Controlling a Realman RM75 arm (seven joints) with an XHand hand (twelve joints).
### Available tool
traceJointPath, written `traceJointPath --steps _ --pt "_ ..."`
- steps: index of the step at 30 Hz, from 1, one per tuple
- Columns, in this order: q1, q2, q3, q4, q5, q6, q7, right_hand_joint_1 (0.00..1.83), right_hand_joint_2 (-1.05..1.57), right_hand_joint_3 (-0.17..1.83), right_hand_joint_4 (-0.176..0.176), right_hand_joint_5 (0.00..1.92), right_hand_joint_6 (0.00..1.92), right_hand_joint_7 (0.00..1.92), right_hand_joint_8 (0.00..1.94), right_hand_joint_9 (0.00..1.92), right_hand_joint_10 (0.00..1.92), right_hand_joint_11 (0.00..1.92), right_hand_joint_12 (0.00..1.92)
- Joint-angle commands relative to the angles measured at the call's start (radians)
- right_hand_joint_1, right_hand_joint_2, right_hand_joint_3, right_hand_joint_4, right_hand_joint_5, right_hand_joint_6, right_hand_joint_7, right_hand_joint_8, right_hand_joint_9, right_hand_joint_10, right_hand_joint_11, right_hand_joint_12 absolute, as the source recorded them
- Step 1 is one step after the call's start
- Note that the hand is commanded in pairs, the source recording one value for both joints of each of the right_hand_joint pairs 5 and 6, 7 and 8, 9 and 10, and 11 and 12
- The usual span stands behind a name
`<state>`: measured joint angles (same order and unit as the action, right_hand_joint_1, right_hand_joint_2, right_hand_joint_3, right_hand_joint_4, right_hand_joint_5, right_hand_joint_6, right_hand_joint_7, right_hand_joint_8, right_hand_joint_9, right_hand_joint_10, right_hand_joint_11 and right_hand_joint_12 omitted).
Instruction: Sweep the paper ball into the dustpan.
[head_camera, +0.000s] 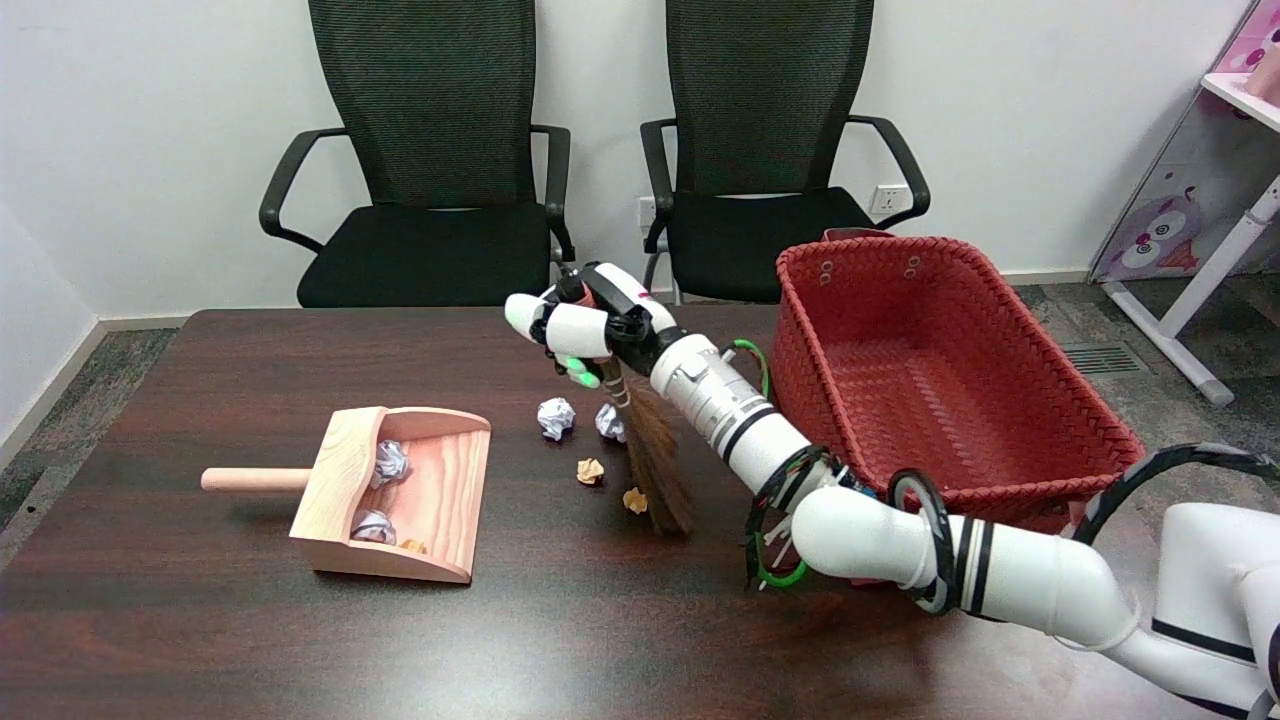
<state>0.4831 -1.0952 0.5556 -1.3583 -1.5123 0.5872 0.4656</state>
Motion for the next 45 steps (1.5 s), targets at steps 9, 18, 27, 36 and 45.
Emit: traceJointPath --steps 9,18,27,36,45 --pt "-0.001 -0.108 -0.02 0.102 -0.101 0.032 0.553 1.0 1.57 0.81 0.008 1.92 1.92 1.92 1.92 1.92 1.92 1.92 1.92" --pt "-0.006 -0.122 -0.022 0.116 -0.177 0.09 0.727 0.98 1.57 0.87 0.001 1.92 1.92 1.92 1.92 1.92 1.92 1.92 1.92" --pt "-0.053 -0.108 -0.02 0.096 -0.216 0.238 0.881 0.97 1.57 0.99 -0.002 1.92 1.92 1.92 1.92 1.92 1.92 1.92 1.92" --pt "-0.084 -0.065 -0.006 0.093 -0.321 0.472 0.989 0.92 1.55 1.4 0.0 1.92 1.92 1.92 1.92 1.92 1.92 1.92 1.92" --pt "-0.089 0.045 0.015 -0.007 -0.325 0.564 0.988 0.91 1.49 1.45 0.0 1.92 1.92 1.92 1.92 1.92 1.92 1.92 1.92"
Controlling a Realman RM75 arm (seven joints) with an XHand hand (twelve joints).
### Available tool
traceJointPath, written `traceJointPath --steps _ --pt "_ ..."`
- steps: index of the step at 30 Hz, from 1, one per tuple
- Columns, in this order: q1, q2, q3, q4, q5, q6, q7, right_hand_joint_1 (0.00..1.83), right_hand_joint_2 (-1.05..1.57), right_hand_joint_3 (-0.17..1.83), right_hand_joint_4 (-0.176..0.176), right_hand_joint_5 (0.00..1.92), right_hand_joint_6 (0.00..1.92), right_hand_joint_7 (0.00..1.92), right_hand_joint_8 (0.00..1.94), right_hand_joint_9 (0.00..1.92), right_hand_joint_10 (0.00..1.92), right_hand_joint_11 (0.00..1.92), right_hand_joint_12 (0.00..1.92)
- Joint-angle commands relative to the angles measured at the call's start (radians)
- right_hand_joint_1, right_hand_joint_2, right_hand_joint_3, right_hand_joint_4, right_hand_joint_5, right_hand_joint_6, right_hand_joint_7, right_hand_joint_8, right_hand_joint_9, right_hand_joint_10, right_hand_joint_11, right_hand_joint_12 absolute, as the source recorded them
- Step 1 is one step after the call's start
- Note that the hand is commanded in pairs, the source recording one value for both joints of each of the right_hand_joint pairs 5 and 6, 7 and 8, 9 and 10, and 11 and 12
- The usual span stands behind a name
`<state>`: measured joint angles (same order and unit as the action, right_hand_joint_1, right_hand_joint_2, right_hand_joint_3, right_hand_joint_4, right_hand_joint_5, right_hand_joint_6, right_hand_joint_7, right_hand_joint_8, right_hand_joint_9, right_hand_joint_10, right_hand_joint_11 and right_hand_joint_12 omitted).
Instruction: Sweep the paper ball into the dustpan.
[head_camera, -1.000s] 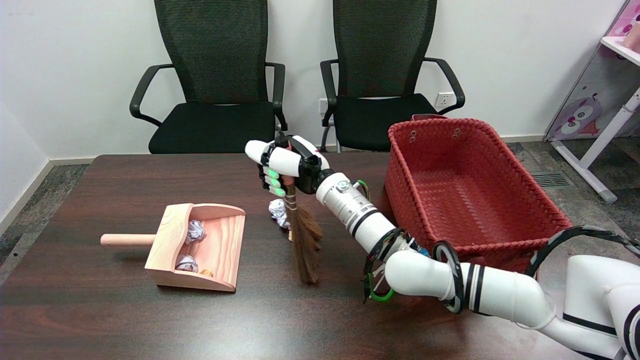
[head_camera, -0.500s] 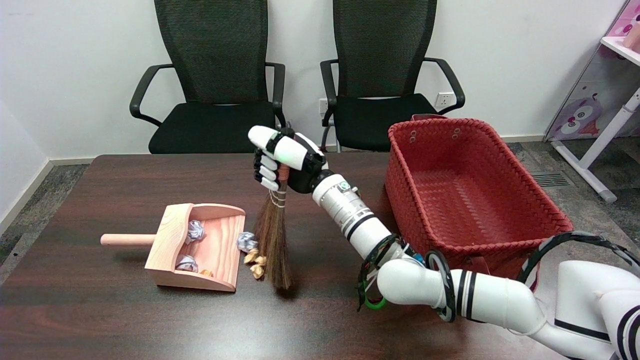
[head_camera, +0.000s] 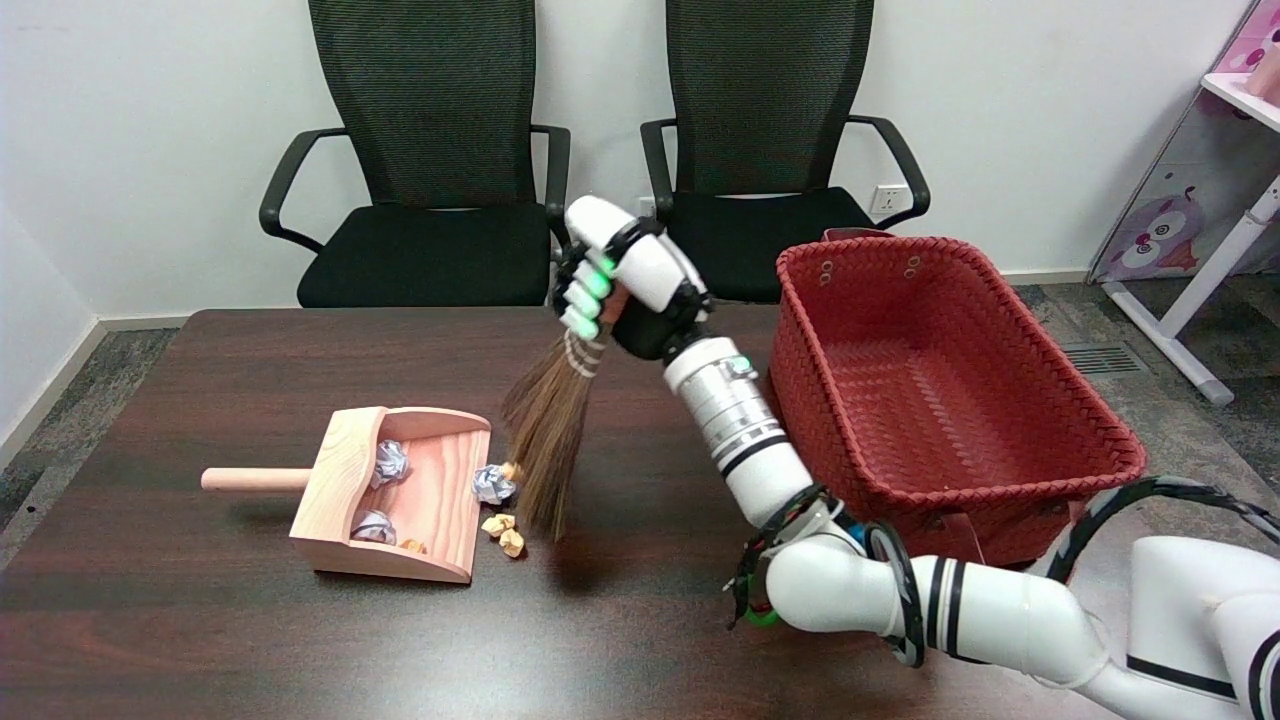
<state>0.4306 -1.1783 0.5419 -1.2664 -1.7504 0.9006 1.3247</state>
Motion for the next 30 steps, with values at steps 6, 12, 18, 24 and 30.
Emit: traceJointPath --steps 6,12,18,24,30 --pt "-0.05 0.163 0.032 -0.124 -0.084 0.251 0.13 0.91 1.46 1.5 0.0 1.92 1.92 1.92 1.92 1.92 1.92 1.92 1.92" --pt "-0.065 0.163 0.057 -0.125 -0.079 0.261 0.128 0.91 1.45 1.52 0.0 1.92 1.92 1.92 1.92 1.92 1.92 1.92 1.92" --pt "-0.107 0.178 0.117 -0.126 -0.112 0.257 0.108 0.91 1.51 1.44 0.001 1.92 1.92 1.92 1.92 1.92 1.92 1.92 1.92" --pt "-0.096 0.184 0.121 -0.116 -0.142 0.243 -0.156 0.91 1.57 1.42 0.002 1.92 1.92 1.92 1.92 1.92 1.92 1.92 1.92" --pt "-0.078 0.184 0.122 -0.148 -0.188 0.18 -0.341 0.98 1.57 1.36 0.044 1.92 1.92 1.92 1.92 1.92 1.92 1.92 1.92"
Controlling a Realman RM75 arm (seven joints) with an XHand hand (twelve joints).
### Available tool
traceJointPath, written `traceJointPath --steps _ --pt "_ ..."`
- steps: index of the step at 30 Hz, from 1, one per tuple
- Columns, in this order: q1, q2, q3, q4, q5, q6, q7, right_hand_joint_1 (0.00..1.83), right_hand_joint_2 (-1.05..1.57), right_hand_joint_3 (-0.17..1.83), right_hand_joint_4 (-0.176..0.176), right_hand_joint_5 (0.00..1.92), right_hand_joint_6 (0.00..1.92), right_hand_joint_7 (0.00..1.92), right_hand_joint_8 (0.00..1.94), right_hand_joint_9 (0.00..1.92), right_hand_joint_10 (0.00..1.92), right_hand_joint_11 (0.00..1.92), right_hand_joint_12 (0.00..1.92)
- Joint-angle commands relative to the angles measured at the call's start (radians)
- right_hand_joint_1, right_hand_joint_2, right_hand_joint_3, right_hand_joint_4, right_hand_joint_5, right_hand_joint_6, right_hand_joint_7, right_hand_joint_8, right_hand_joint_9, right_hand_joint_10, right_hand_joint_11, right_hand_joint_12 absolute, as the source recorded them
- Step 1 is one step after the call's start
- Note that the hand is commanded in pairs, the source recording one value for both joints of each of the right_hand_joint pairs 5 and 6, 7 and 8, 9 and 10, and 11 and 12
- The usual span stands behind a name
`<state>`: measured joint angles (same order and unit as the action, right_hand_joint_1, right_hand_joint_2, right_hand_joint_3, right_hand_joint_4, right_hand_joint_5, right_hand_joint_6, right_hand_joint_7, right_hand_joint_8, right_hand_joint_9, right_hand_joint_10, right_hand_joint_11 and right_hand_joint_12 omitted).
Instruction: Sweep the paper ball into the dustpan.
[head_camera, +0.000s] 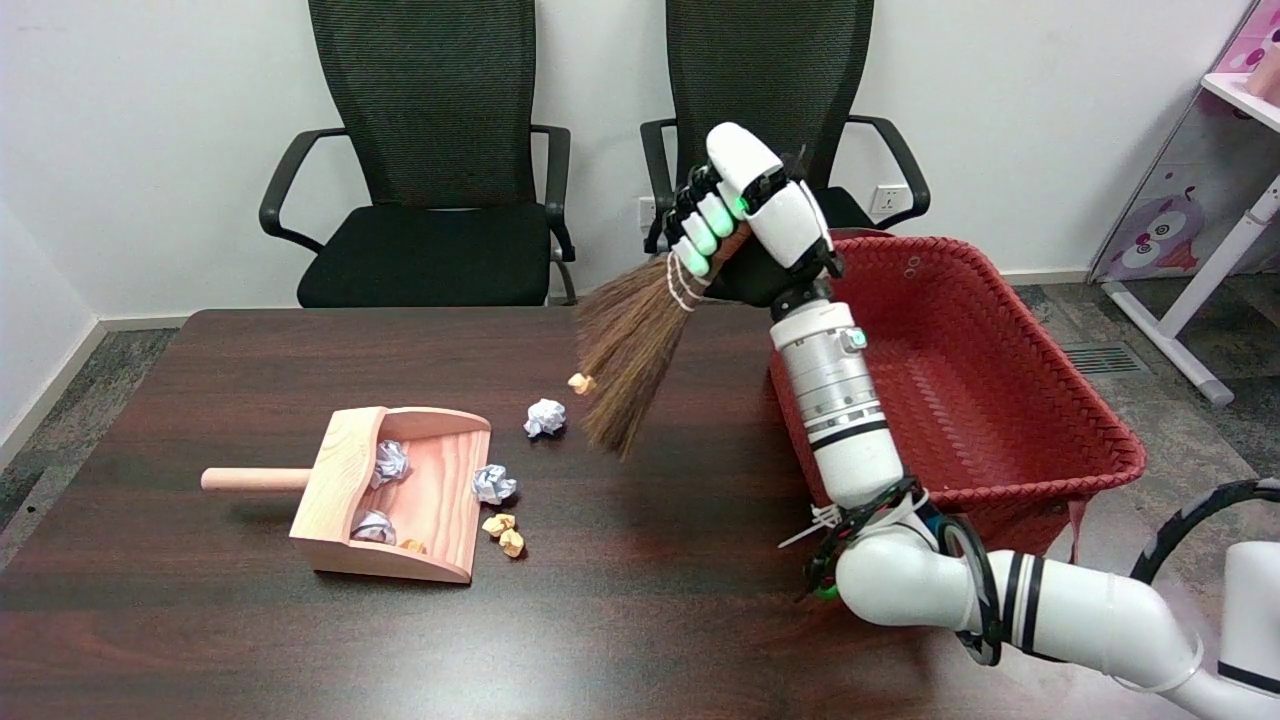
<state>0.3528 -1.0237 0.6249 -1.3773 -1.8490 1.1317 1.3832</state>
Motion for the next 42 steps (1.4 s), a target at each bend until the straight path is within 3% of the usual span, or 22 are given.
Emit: traceJointPath --steps 1,8,16,25,35,42 --pt "0.0 0.03 0.04 -0.037 -0.091 -0.076 -0.412 0.99 1.57 1.33 0.045 1.92 1.92 1.92 1.92 1.92 1.92 1.92 1.92" --pt "-0.004 0.048 0.08 -0.094 -0.143 -0.13 -0.531 1.05 1.57 1.15 0.048 1.92 1.92 1.92 1.92 1.92 1.92 1.92 1.92" --pt "0.021 0.056 0.083 -0.107 -0.147 -0.322 -0.601 1.07 1.57 1.08 0.046 1.92 1.92 1.92 1.92 1.92 1.92 1.92 1.92" --pt "0.045 0.056 0.085 -0.077 -0.147 -0.367 -0.662 1.08 1.57 1.07 0.047 1.92 1.92 1.92 1.92 1.92 1.92 1.92 1.92" --pt "0.08 0.057 0.092 -0.078 -0.187 -0.458 -0.933 1.09 1.57 0.52 0.043 1.92 1.92 1.92 1.92 1.92 1.92 1.92 1.92" --pt "0.108 0.048 0.052 -0.034 -0.177 -0.538 -0.933 1.07 1.57 0.42 0.036 1.92 1.92 1.92 1.92 1.92 1.92 1.92 1.92"
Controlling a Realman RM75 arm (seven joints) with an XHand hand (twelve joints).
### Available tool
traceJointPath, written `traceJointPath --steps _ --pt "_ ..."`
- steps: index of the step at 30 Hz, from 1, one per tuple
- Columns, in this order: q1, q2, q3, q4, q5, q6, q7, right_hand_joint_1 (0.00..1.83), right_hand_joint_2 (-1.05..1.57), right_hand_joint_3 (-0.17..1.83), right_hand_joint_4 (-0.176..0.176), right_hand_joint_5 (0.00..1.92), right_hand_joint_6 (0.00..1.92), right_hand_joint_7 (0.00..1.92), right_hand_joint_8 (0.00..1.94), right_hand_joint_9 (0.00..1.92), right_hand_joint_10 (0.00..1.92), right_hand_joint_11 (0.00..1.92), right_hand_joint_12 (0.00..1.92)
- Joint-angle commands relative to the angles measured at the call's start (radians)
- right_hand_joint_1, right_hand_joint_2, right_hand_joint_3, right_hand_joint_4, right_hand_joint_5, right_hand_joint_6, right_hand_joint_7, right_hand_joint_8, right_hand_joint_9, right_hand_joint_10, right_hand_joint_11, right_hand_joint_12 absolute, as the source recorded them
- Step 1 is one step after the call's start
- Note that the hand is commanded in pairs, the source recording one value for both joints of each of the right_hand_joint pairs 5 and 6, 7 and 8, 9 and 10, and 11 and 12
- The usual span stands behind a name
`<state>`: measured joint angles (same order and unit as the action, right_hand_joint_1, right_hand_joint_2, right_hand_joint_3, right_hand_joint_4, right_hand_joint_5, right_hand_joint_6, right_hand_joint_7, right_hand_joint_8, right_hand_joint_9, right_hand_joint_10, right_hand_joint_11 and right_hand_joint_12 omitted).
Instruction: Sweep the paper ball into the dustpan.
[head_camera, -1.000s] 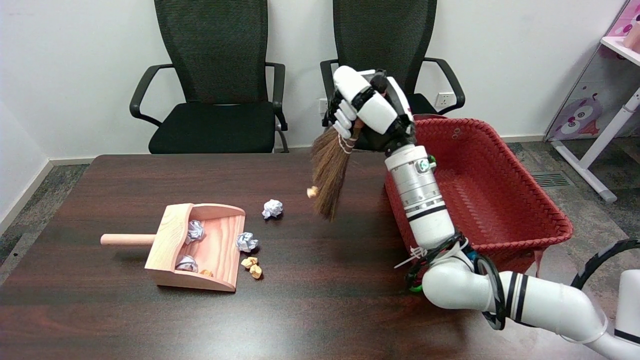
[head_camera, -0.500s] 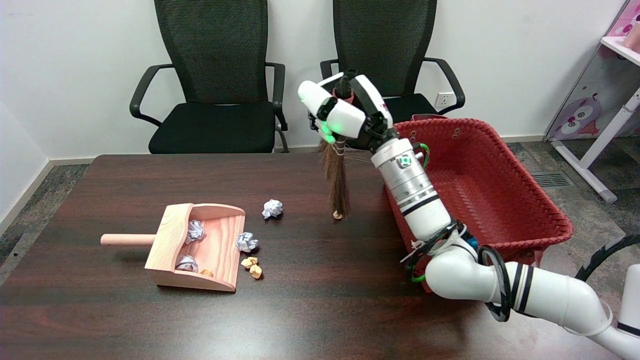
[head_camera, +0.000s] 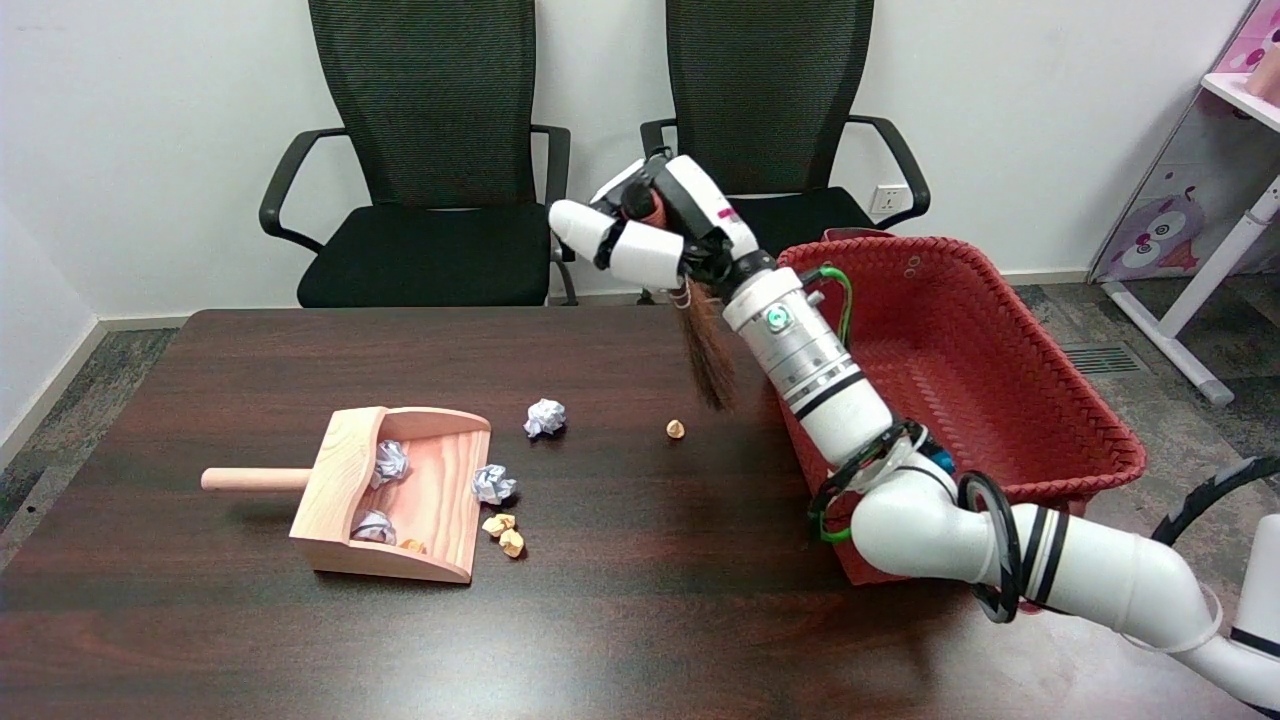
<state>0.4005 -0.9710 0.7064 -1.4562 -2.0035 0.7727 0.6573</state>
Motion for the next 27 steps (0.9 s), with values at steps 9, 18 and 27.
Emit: traceJointPath --steps 9,18,27 --pt "0.083 -0.04 -0.107 0.132 0.022 -0.181 -0.183 1.06 1.57 0.38 0.03 1.92 1.92 1.92 1.92 1.92 1.92 1.92 1.92" --pt "0.086 -0.077 -0.125 0.204 0.058 -0.222 -0.074 1.04 1.57 0.38 0.024 1.92 1.92 1.92 1.92 1.92 1.92 1.92 1.92" --pt "0.098 -0.124 -0.139 0.272 0.056 -0.259 0.065 1.04 1.57 0.4 0.019 1.92 1.92 1.92 1.92 1.92 1.92 1.92 1.92"
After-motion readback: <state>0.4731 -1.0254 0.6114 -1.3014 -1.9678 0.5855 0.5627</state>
